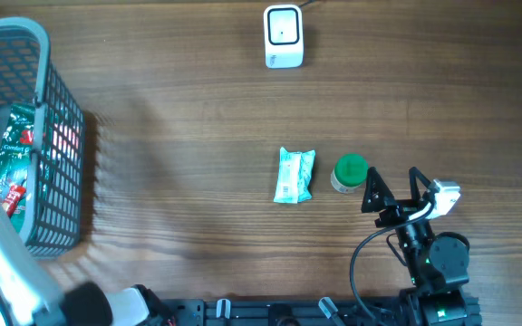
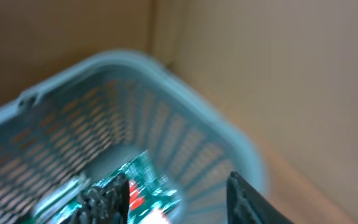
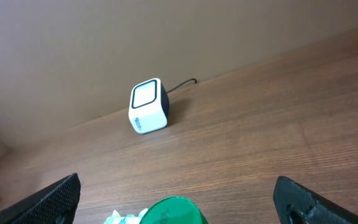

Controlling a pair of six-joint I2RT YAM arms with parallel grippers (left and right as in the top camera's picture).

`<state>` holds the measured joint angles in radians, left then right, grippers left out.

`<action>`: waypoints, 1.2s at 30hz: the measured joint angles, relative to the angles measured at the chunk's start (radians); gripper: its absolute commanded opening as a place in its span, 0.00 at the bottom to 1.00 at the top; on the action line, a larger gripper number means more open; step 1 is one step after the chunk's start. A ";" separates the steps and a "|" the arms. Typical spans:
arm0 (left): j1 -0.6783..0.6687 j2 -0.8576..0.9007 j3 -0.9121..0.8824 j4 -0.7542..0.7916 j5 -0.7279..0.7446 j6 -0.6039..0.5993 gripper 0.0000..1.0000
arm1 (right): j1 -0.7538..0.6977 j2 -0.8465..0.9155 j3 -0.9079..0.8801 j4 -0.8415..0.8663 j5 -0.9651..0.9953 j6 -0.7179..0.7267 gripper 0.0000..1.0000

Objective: Scan the item barcode
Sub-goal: 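Reach the left gripper into the basket and grasp the orange packet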

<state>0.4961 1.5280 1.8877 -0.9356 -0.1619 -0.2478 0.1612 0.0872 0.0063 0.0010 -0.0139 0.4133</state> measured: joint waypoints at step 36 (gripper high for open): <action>0.082 0.584 -0.172 -0.073 0.236 0.094 0.74 | 0.000 0.000 0.000 0.000 0.000 0.000 1.00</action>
<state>0.5781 2.1117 1.7153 -1.0084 0.0742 -0.1535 0.1612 0.0872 0.0063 0.0010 -0.0139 0.4133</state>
